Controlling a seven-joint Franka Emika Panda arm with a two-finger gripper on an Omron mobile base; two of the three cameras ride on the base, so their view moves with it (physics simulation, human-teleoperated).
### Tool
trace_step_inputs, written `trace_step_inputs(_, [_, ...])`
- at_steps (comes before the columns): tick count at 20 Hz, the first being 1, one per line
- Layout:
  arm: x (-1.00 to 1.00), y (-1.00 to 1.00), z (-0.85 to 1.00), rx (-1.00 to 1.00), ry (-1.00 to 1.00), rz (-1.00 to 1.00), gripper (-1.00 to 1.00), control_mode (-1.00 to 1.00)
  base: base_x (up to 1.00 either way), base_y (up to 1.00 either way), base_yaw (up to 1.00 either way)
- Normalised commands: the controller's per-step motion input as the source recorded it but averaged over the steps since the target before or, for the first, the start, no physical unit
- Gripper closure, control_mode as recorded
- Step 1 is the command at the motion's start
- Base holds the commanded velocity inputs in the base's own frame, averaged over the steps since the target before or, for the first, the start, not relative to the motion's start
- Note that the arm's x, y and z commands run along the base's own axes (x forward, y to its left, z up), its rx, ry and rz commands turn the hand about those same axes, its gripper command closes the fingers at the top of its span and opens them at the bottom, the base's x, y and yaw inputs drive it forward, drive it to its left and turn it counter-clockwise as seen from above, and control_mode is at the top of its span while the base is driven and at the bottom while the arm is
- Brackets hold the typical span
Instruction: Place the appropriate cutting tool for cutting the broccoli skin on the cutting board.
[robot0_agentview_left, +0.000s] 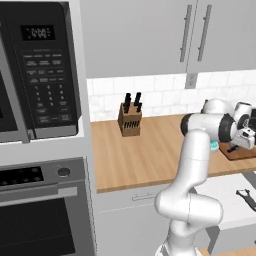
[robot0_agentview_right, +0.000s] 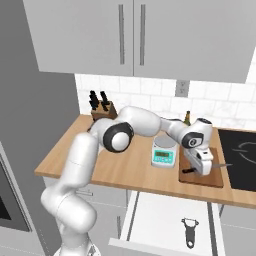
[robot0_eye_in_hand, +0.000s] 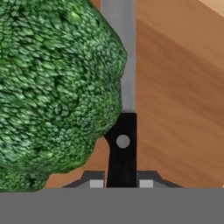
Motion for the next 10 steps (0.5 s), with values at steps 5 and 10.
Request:
trace_step_inputs(5, [-0.30, 0.00, -0.05, 0.00, 0.00, 0.00, -1.00, -1.00, 0.00, 0.00, 0.00])
trace_step_inputs(10, [-0.75, 0.47, 0.23, 0.00, -0.03, 0.03, -1.00, -1.00, 0.00, 0.00, 0.00])
